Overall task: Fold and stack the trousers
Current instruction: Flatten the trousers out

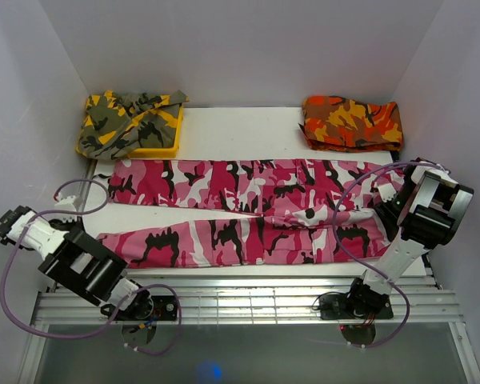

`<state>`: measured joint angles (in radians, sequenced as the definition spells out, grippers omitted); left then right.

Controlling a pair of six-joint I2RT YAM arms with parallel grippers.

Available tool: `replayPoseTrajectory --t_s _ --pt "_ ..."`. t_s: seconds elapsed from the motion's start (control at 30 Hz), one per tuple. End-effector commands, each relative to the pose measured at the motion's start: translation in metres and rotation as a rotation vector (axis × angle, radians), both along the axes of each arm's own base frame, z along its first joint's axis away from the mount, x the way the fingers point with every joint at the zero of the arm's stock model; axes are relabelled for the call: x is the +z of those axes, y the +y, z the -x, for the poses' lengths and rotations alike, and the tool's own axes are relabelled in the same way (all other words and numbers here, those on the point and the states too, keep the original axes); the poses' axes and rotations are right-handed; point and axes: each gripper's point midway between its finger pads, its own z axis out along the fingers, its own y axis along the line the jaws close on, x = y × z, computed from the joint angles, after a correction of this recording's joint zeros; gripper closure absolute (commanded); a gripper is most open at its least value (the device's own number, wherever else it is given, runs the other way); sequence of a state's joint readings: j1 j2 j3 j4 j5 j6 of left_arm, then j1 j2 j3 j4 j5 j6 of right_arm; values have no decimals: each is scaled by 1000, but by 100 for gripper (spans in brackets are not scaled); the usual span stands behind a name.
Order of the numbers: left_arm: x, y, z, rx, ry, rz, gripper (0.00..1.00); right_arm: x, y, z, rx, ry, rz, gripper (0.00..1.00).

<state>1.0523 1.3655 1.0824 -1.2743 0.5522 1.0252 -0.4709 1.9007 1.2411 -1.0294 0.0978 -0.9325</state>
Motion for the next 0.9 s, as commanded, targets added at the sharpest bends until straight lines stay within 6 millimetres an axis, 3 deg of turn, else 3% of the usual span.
replayPoseTrajectory --t_s 0.0,0.03,0.13,0.23,0.33,0.47,0.5,0.53,0.7,0.8,0.87 --pt "-29 19 11 -12 75 -72 77 5 -9 -26 57 -112 8 41" --pt "-31 19 10 -13 71 -61 64 8 -7 -26 60 -120 -1 38" --pt "-15 17 0 -47 6 -57 46 20 -1 -30 57 -146 -32 29" --pt "9 32 -17 -54 -70 -113 38 38 6 -39 52 -198 -71 27" --pt "24 41 -39 -55 -107 -92 37 54 11 -46 41 -235 -97 26" --pt "4 35 -66 -55 -84 -35 35 55 13 -44 32 -228 -103 30" --pt "-4 23 -74 -86 -73 -25 36 51 13 -41 31 -219 -99 32" --pt "-17 17 -78 -95 -71 -28 36 45 12 -34 28 -191 -92 34" --pt "-47 -3 -92 -119 -64 -34 35 27 14 -19 18 -152 -72 40" --pt "-65 -7 -96 -122 -32 -5 44 9 17 -9 -6 -102 -80 43" --pt "-77 -4 -97 -112 -5 10 60 -3 20 2 -16 -71 -78 44"
